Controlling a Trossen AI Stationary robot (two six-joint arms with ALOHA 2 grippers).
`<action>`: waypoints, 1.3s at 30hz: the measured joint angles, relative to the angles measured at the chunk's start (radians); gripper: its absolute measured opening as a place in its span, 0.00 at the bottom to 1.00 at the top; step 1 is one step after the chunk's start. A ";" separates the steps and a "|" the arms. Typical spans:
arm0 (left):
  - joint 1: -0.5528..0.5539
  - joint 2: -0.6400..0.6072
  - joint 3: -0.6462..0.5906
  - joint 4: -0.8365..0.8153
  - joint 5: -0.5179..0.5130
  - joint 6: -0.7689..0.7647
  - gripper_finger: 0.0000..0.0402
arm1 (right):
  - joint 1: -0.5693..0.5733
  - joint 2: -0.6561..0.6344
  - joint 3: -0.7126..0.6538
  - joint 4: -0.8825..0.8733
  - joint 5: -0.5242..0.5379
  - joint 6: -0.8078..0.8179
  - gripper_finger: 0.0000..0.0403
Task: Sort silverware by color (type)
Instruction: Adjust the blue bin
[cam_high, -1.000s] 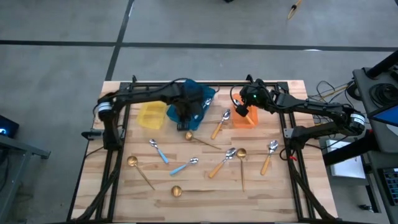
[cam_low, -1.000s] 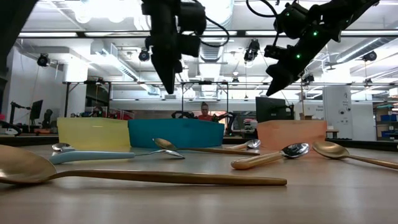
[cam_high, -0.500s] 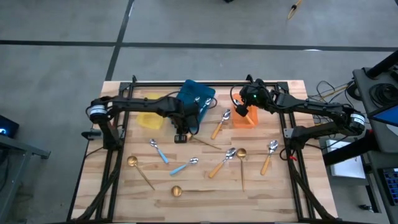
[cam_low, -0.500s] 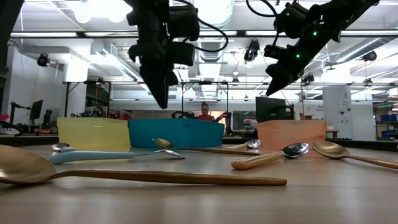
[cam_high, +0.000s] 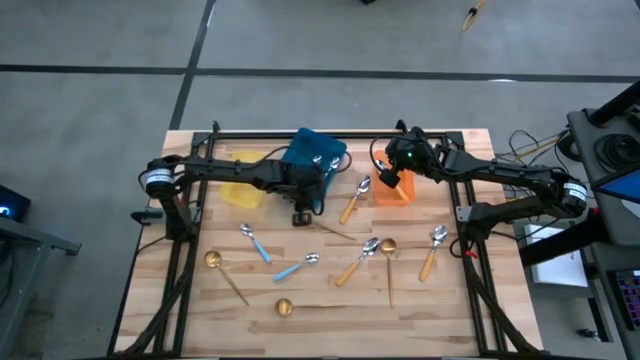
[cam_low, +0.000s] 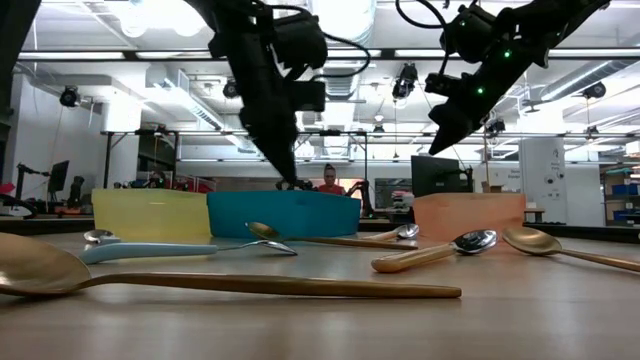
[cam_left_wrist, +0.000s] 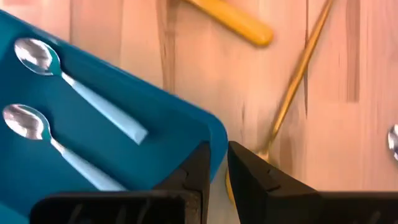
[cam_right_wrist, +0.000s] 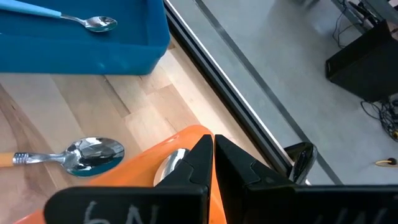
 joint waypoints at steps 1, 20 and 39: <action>0.000 0.000 0.000 0.011 0.000 -0.005 0.09 | 0.000 0.000 0.000 0.000 0.000 -0.001 0.02; -0.008 0.008 0.058 -0.312 -0.002 0.057 0.09 | 0.000 0.000 0.000 0.000 0.000 -0.014 0.02; -0.006 0.100 0.050 0.120 -0.052 -0.036 0.09 | 0.000 0.000 0.000 0.000 0.000 -0.029 0.02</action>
